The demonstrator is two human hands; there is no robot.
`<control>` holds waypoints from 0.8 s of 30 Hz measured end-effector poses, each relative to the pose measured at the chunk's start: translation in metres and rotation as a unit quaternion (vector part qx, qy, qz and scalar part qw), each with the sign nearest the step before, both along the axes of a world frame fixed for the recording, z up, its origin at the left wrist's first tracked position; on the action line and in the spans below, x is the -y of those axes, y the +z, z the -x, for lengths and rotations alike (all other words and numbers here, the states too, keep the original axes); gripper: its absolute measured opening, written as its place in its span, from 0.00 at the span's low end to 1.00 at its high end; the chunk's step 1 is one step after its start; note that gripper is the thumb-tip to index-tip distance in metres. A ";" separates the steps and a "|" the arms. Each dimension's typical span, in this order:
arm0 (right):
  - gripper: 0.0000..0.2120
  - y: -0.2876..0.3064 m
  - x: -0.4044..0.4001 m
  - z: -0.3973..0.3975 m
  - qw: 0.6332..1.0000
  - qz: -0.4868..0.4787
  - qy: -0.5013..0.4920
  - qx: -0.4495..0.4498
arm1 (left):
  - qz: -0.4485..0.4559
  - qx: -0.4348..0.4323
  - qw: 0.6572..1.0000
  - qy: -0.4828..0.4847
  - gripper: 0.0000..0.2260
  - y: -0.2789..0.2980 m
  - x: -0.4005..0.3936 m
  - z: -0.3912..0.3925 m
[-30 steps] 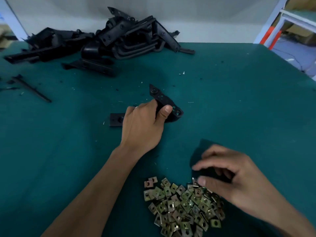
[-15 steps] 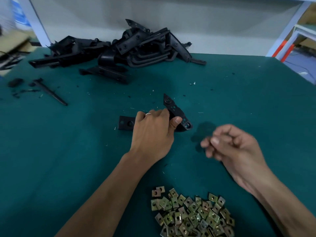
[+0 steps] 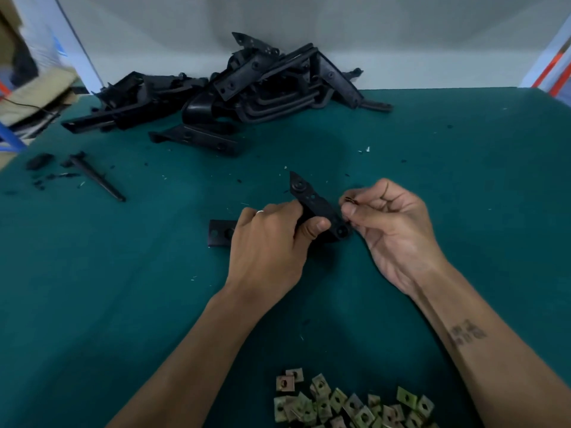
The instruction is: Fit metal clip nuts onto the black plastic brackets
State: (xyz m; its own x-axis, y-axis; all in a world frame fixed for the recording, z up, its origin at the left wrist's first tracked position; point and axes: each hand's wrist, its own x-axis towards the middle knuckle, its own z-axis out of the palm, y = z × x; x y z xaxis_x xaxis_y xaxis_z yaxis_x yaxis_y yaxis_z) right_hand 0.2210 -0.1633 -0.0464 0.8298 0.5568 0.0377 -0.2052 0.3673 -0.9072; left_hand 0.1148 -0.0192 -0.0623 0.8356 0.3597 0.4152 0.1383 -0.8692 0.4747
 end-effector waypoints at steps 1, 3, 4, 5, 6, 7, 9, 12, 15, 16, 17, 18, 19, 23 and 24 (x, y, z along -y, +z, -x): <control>0.11 0.000 -0.001 0.001 1.000 -0.005 -0.003 0.005 | -0.005 0.000 1.000 -0.004 0.24 0.000 0.000 0.000; 0.12 -0.001 -0.001 0.003 1.000 -0.008 -0.016 0.021 | -0.010 0.004 1.000 -0.009 0.23 0.000 0.001 -0.001; 0.13 -0.001 -0.002 0.004 0.999 -0.006 -0.023 0.027 | -0.011 0.009 1.000 -0.009 0.21 0.000 0.002 -0.001; 0.13 -0.002 -0.002 0.004 0.999 -0.003 -0.028 0.029 | -0.011 0.011 1.000 -0.007 0.20 0.000 0.002 -0.001; 0.14 -0.002 -0.003 0.004 0.999 0.002 -0.032 0.028 | -0.010 0.008 1.000 -0.004 0.20 0.001 0.002 -0.001; 0.13 -0.002 -0.004 0.004 0.999 0.009 -0.033 0.027 | -0.008 0.005 1.000 -0.001 0.20 0.001 0.002 -0.001; 0.09 -0.001 -0.004 0.004 0.999 0.027 -0.022 0.021 | -0.005 0.002 1.000 0.004 0.19 0.003 0.003 0.000; 0.08 0.001 -0.004 0.006 1.000 0.028 -0.005 0.006 | -0.008 -0.009 1.000 0.012 0.23 0.003 0.003 0.001; 0.08 0.001 -0.004 0.008 1.000 0.017 -0.018 0.001 | -0.004 -0.013 1.000 0.004 0.26 0.002 0.003 0.001; 0.08 0.001 -0.005 0.009 1.000 0.014 -0.027 0.001 | -0.002 -0.013 1.000 0.000 0.26 0.002 0.003 0.001; 0.08 0.001 -0.005 0.009 0.999 0.012 -0.037 0.003 | 0.002 -0.011 1.000 -0.003 0.26 0.003 0.003 0.001; 0.08 0.001 -0.005 0.009 0.999 0.009 -0.045 0.006 | 0.005 -0.010 1.000 -0.004 0.27 0.003 0.003 0.001; 0.08 0.000 -0.005 0.009 0.999 0.007 -0.050 0.009 | 0.008 -0.010 1.000 -0.004 0.27 0.003 0.004 0.001; 0.08 -0.001 -0.001 0.006 0.999 -0.001 -0.034 -0.003 | 0.011 -0.011 1.000 0.002 0.27 0.004 0.004 0.002; 0.06 -0.001 0.000 0.006 1.000 -0.001 -0.025 -0.004 | 0.011 -0.007 1.000 0.004 0.27 0.004 0.004 0.002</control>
State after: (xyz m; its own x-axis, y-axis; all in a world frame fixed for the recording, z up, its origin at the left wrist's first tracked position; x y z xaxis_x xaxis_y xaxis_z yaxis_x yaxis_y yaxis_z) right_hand 0.2146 -0.1631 -0.0471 0.8572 0.5139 0.0328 -0.1931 0.3799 -0.9046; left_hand 0.1130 -0.0235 -0.0579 0.8387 0.3755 0.3945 0.1521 -0.8570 0.4924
